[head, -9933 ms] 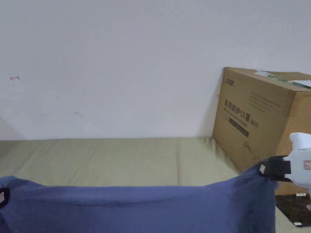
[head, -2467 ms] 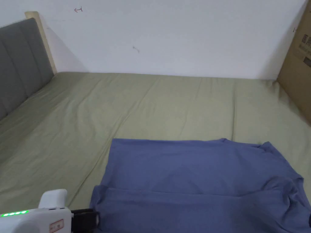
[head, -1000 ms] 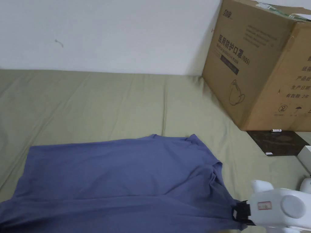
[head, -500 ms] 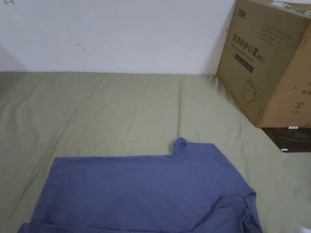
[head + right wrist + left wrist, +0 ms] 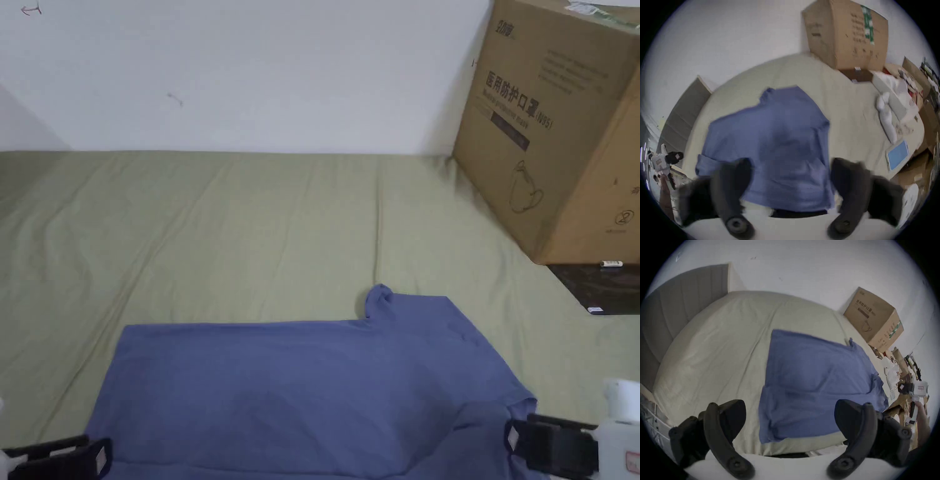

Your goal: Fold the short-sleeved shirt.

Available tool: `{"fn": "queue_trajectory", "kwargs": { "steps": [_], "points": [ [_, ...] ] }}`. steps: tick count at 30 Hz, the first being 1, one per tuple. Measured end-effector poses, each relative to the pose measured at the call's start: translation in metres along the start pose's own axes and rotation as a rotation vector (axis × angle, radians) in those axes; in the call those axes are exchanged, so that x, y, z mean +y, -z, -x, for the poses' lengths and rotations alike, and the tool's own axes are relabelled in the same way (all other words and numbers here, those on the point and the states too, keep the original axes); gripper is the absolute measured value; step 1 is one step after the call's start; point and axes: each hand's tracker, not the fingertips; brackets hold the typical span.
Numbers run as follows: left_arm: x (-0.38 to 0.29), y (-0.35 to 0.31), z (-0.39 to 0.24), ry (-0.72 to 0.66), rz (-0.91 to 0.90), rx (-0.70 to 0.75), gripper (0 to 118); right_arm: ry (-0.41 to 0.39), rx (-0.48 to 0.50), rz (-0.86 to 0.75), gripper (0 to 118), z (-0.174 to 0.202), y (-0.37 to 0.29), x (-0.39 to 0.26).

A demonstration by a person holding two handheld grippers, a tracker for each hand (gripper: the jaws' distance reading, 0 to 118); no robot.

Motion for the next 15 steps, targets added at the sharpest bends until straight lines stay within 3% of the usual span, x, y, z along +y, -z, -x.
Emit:
{"fn": "queue_trajectory", "kwargs": {
  "steps": [1,2,3,10,11,13,14,15],
  "points": [
    [0.007,-0.001,-0.006,0.006,-0.021,-0.013,59,-0.005,0.015,-0.033,54,0.009,-0.001,0.008],
    [0.014,0.000,-0.011,0.010,-0.044,-0.033,22,-0.018,0.020,-0.050,16,0.018,0.000,0.015],
    [0.020,0.003,-0.015,0.010,-0.046,-0.035,1,-0.023,0.009,-0.058,1,0.025,0.003,0.020],
    [0.107,0.090,0.019,0.034,0.055,-0.020,2,-0.049,0.062,-0.072,1,0.050,0.029,0.050],
    [0.119,0.111,0.030,0.023,0.074,0.010,10,-0.050,0.066,-0.065,1,0.051,0.034,0.052],
    [0.138,0.149,0.043,0.032,0.117,0.039,76,-0.051,0.062,-0.041,1,0.050,0.045,0.055],
    [0.145,0.172,0.051,0.033,0.168,0.061,96,-0.052,0.058,-0.027,1,0.049,0.051,0.054],
    [0.148,0.189,0.055,0.056,0.202,0.066,102,-0.052,0.052,-0.014,1,0.048,0.056,0.054]
  ]
}}
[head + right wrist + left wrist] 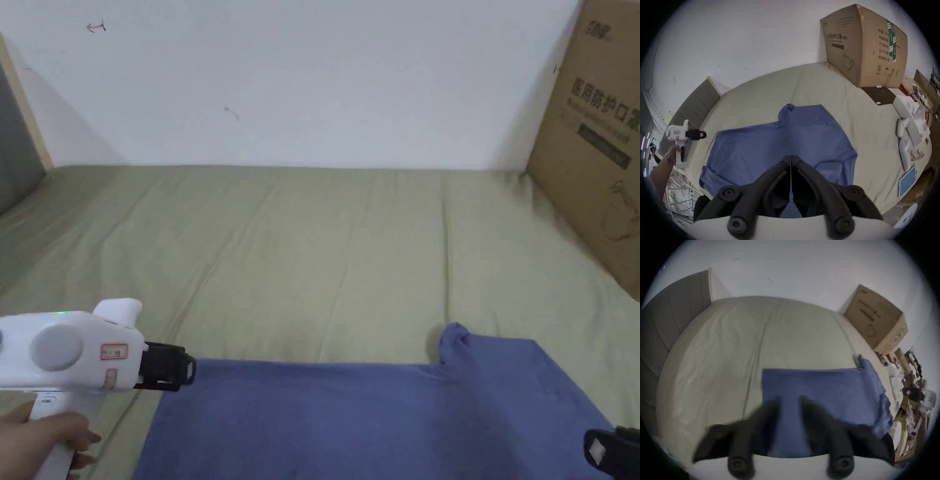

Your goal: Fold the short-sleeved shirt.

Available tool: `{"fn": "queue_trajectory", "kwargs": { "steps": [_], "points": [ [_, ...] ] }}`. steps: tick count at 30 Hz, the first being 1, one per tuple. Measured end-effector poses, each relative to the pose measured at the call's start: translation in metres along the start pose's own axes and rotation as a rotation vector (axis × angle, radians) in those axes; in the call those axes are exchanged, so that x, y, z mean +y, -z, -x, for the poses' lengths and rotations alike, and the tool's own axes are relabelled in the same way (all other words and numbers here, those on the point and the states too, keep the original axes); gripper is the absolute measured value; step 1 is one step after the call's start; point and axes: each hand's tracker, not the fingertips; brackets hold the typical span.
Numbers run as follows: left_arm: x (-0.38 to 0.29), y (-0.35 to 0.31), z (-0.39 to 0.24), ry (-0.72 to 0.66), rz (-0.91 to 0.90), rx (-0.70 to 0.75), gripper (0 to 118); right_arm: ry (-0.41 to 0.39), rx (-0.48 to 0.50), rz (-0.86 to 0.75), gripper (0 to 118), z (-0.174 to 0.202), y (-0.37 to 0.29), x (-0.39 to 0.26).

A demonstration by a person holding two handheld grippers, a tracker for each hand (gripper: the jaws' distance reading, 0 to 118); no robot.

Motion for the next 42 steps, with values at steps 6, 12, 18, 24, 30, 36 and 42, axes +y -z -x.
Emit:
{"fn": "queue_trajectory", "kwargs": {
  "steps": [6,12,18,24,30,36,42],
  "points": [
    [0.022,0.089,0.023,0.044,0.074,0.060,103,0.069,-0.025,0.073,1,-0.022,0.027,-0.005],
    [0.016,0.112,0.018,0.166,0.088,0.061,96,0.108,-0.054,0.101,1,-0.046,0.052,0.013],
    [0.002,0.046,-0.008,0.222,-0.096,0.047,0,0.132,-0.062,0.056,1,-0.079,0.099,0.076],
    [0.005,-0.002,-0.010,0.178,-0.121,-0.007,0,0.004,-0.175,0.170,111,-0.094,0.188,0.139],
    [0.010,-0.024,-0.015,0.167,-0.121,-0.022,0,0.060,-0.230,0.349,111,-0.118,0.261,0.150],
    [0.007,-0.024,-0.016,0.173,-0.104,-0.017,0,-0.038,-0.206,0.420,90,-0.100,0.267,0.137],
    [0.004,-0.032,-0.014,0.128,-0.112,-0.029,0,-0.001,-0.145,0.279,1,-0.090,0.225,0.143]
  ]
}}
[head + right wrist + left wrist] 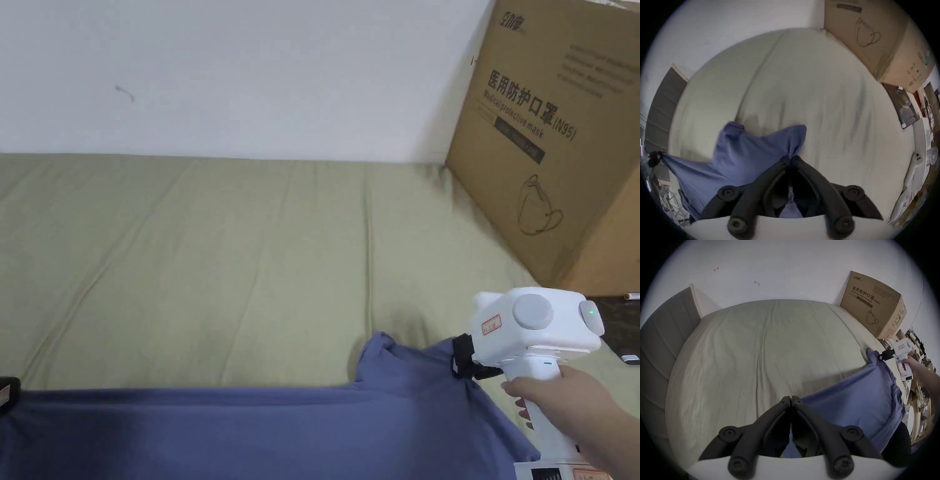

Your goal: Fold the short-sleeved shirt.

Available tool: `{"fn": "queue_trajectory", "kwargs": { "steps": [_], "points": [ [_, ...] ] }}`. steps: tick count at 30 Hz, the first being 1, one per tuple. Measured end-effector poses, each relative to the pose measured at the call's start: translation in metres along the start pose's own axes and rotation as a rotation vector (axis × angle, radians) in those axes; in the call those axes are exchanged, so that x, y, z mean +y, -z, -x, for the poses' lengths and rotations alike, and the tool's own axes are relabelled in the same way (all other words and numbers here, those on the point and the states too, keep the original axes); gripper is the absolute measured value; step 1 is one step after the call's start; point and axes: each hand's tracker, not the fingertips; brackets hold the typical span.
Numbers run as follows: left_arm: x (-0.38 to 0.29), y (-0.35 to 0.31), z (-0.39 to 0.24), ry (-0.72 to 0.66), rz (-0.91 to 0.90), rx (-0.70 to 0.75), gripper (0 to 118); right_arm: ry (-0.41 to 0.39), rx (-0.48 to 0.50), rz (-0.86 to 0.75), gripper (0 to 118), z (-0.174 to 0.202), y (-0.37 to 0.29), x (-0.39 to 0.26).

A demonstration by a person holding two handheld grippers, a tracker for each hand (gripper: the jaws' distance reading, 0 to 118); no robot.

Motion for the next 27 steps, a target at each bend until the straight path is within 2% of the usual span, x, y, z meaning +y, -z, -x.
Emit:
{"fn": "queue_trajectory", "kwargs": {
  "steps": [3,8,15,21,27],
  "points": [
    [0.003,-0.011,0.001,-0.020,-0.031,0.003,0,-0.018,0.003,-0.097,1,0.000,-0.033,-0.002],
    [0.012,-0.033,0.005,-0.053,-0.092,0.012,0,-0.003,0.047,-0.210,1,0.006,-0.092,0.002],
    [0.013,-0.069,0.007,-0.073,-0.139,-0.013,0,0.009,0.079,-0.268,1,0.007,-0.146,-0.026],
    [-0.023,-0.093,0.002,-0.049,-0.110,-0.041,0,0.065,0.117,-0.271,1,-0.006,-0.184,-0.111],
    [-0.095,-0.112,0.002,-0.058,-0.068,-0.077,0,0.096,0.139,-0.212,1,-0.017,-0.208,-0.234]
  ]
}}
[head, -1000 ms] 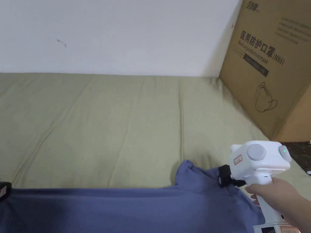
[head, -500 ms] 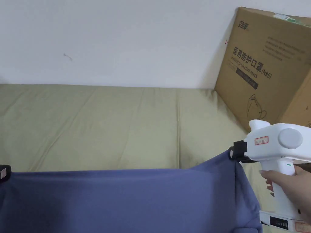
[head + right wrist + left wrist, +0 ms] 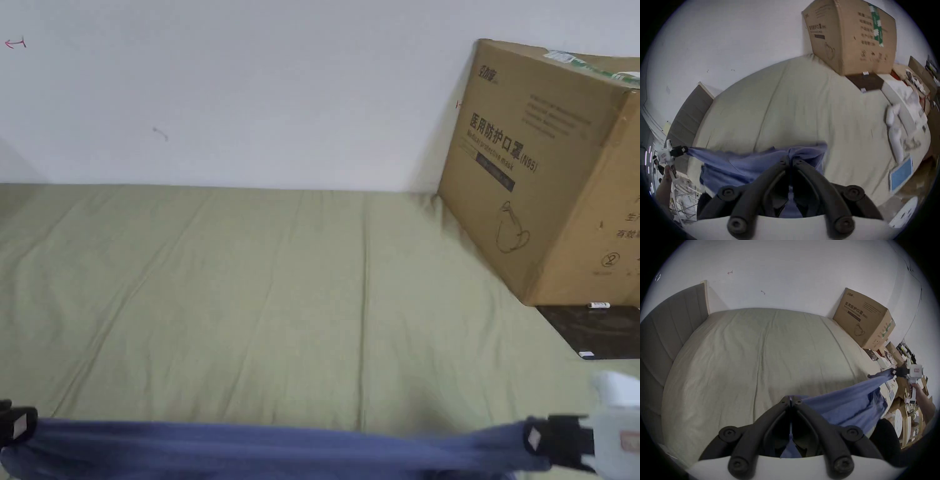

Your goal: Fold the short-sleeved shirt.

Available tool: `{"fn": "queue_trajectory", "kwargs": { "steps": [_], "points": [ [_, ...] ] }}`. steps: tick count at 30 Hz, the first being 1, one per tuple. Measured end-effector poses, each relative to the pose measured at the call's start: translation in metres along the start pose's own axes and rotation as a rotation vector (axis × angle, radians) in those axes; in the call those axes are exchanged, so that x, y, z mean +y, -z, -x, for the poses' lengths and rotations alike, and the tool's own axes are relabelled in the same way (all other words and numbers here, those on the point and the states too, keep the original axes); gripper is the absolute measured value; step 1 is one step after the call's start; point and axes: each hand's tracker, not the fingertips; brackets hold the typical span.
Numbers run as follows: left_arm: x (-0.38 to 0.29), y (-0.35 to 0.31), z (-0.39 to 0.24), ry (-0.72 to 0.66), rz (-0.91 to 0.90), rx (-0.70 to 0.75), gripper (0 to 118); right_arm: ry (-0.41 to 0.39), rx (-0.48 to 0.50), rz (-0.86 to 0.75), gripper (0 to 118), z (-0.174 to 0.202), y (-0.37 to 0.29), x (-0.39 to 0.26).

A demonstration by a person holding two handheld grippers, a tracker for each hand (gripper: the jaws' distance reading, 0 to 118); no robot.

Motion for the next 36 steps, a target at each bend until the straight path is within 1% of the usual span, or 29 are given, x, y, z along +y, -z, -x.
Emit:
{"fn": "queue_trajectory", "kwargs": {
  "steps": [3,5,6,9,14,15,16,17,18,19,20,21,22,24,29,30,32,33,34,35,36],
  "points": [
    [-0.039,-0.005,-0.002,0.029,0.042,-0.023,0,0.054,-0.002,0.060,1,-0.020,0.002,-0.046],
    [-0.066,-0.004,0.000,0.022,0.071,-0.031,0,0.114,-0.003,0.085,1,-0.033,0.009,-0.069],
    [-0.076,-0.004,0.001,0.018,0.080,-0.037,0,0.129,-0.003,0.083,1,-0.036,0.011,-0.077],
    [-0.106,-0.002,0.004,0.011,0.108,-0.033,0,0.143,0.002,0.084,1,-0.049,0.025,-0.096],
    [-0.132,-0.002,0.007,-0.024,0.132,-0.027,0,0.132,-0.013,0.092,2,-0.048,0.034,-0.105],
    [-0.134,-0.003,0.006,-0.026,0.134,-0.025,1,0.132,-0.016,0.092,3,-0.047,0.034,-0.105],
    [-0.136,-0.004,0.004,-0.026,0.134,-0.025,4,0.132,-0.022,0.091,7,-0.046,0.034,-0.103],
    [-0.137,-0.006,0.002,-0.024,0.135,-0.026,13,0.132,-0.030,0.088,16,-0.045,0.033,-0.103],
    [-0.138,-0.007,0.000,-0.021,0.132,-0.023,36,0.129,-0.039,0.085,44,-0.043,0.032,-0.101],
    [-0.137,-0.010,-0.003,-0.008,0.125,-0.001,61,0.118,-0.053,0.076,74,-0.039,0.028,-0.099],
    [-0.136,-0.015,-0.006,-0.003,0.113,0.013,88,0.100,-0.073,0.062,99,-0.034,0.025,-0.096],
    [-0.134,-0.019,-0.007,-0.005,0.099,0.012,116,0.087,-0.068,0.042,115,-0.029,0.018,-0.096],
    [-0.131,-0.024,-0.010,-0.010,0.067,0.010,118,0.068,-0.054,0.010,116,-0.024,0.012,-0.092],
    [-0.125,-0.038,-0.017,-0.028,-0.001,-0.010,117,0.042,-0.044,-0.051,116,-0.010,-0.002,-0.084],
    [-0.097,-0.066,-0.049,-0.075,-0.180,-0.012,117,-0.035,-0.006,-0.229,116,0.042,-0.035,-0.067],
    [-0.093,-0.069,-0.057,-0.079,-0.210,-0.002,117,-0.062,-0.016,-0.257,116,0.052,-0.038,-0.064],
    [-0.087,-0.074,-0.077,-0.049,-0.260,0.048,117,-0.128,-0.065,-0.309,116,0.075,-0.041,-0.061],
    [-0.085,-0.075,-0.085,-0.037,-0.268,0.073,117,-0.140,-0.085,-0.316,116,0.084,-0.041,-0.060],
    [-0.084,-0.075,-0.093,-0.028,-0.262,0.076,114,-0.146,-0.078,-0.291,116,0.094,-0.040,-0.059],
    [-0.084,-0.076,-0.098,-0.025,-0.260,0.070,107,-0.157,-0.062,-0.280,111,0.100,-0.040,-0.058],
    [-0.084,-0.073,-0.095,-0.025,-0.264,0.065,82,-0.168,-0.040,-0.288,90,0.105,-0.040,-0.059]
  ]
}}
